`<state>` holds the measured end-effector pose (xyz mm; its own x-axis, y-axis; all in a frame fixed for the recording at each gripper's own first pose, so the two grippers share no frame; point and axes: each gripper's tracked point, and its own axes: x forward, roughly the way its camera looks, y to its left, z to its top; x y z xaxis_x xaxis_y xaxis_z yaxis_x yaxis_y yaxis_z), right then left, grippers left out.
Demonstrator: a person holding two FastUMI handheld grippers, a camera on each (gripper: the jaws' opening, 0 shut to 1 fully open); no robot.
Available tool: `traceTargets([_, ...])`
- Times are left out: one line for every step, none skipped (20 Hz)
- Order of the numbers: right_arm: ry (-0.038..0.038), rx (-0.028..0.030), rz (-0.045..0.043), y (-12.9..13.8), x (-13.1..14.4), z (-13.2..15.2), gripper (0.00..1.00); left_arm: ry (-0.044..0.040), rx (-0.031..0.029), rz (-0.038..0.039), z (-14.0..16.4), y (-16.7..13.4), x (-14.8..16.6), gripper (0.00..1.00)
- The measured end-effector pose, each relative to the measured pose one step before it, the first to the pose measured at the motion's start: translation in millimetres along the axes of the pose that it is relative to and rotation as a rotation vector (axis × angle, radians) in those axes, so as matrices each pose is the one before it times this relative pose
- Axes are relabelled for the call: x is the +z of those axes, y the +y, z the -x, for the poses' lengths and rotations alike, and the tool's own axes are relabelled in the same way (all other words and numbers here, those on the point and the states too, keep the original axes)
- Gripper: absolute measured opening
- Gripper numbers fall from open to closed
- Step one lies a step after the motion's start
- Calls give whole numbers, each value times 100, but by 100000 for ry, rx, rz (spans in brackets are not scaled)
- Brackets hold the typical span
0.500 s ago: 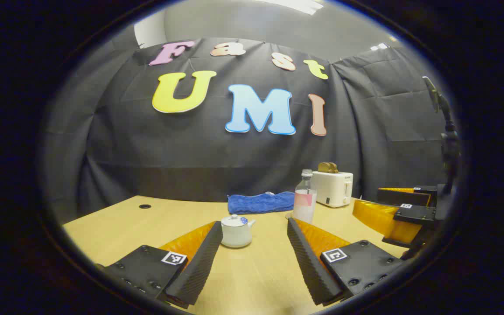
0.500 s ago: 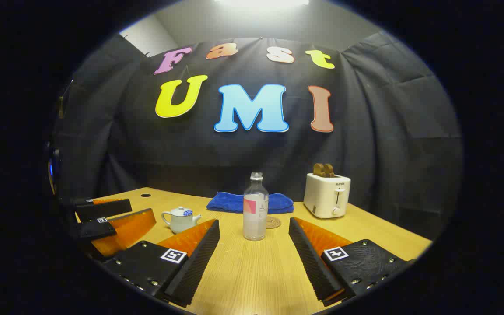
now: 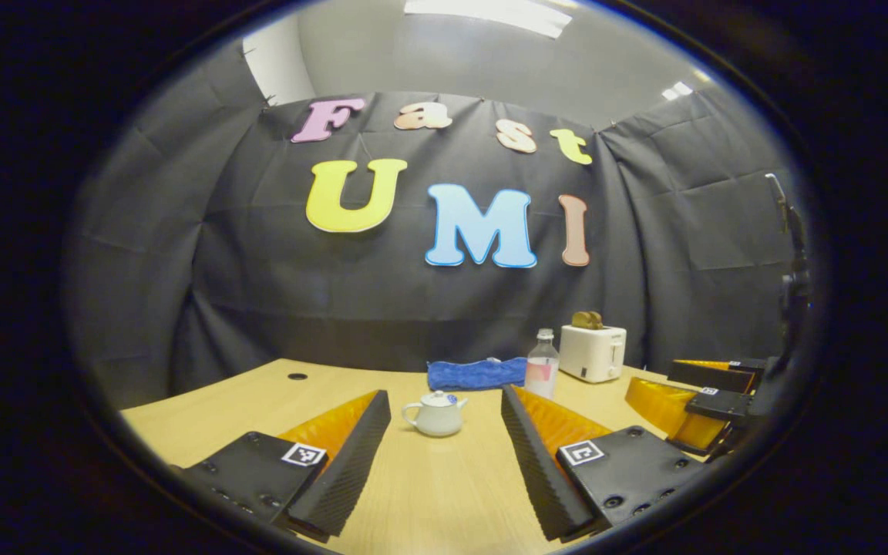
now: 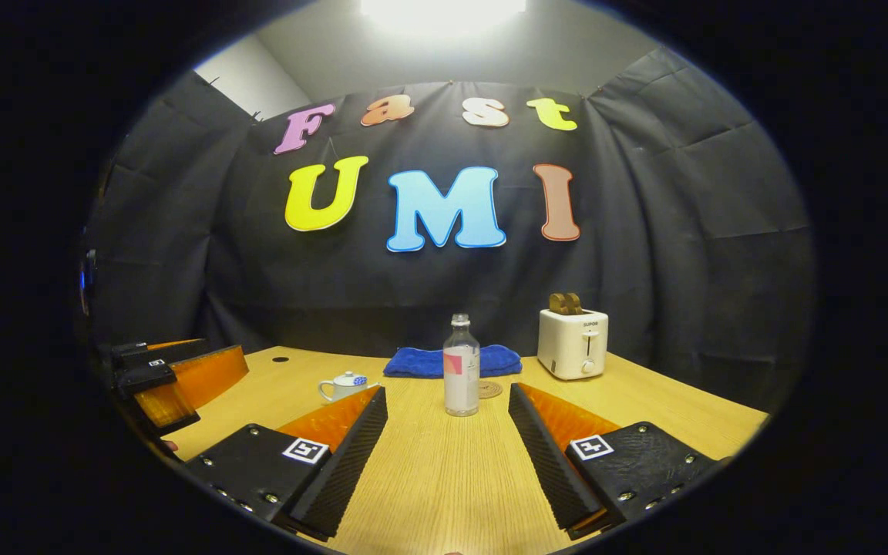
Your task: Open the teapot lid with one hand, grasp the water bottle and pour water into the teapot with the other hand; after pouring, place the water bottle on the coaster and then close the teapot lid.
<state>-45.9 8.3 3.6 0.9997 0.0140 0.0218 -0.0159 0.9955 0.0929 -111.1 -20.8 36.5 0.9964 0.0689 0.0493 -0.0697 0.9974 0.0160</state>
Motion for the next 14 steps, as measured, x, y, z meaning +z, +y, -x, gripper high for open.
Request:
traceTargets([257, 65, 28, -37, -115, 135, 98, 395, -53, 708, -1076, -202, -861, 93])
traceTargets([451, 116, 191, -9, -260, 64, 98, 266, -72, 635, -467, -140, -187, 93])
traceTargets([449, -37, 268, -53, -120, 62, 98, 67, 184, 489, -860, -9, -264, 93])
traceTargets([158, 61, 246, -107, -169, 118, 98, -12, 299, 350, -454, 55, 91, 93])
traceTargets([-185, 199, 320, -71, 88, -38, 98, -2, 181, 372, -735, -77, -314, 93])
traceTargets([-91, 21, 230, -100, 6, -155, 98, -85, -5, 452, -382, 0, 20, 93])
traceTargets([67, 320, 150, -11, 112, -244, 98, 495, -370, 199, -671, -79, -288, 93])
traceTargets([461, 379, -135, 56, -177, -486, 98, 488, 163, 141, -246, 52, -396, 93])
traceTargets([609, 392, -396, 24, -29, -504, 98, 425, 261, 239, -174, -17, -302, 93])
traceTargets([368, 482, -444, 66, -60, -540, 98, 460, -93, 115, -370, -46, -257, 93])
traceTargets([421, 383, -448, 118, -46, -556, 98, 503, -31, 89, -771, 37, -315, 93])
traceTargets([350, 294, -362, 34, -171, -719, 98, 521, -447, 91, -856, 66, -108, 93])
traceTargets([590, 223, -276, 55, -45, -643, 98, 701, -457, 179, -1128, 100, -278, 93])
traceTargets([520, 357, -400, 95, -112, -710, 98, 129, -703, 385, -874, 141, -5, 93])
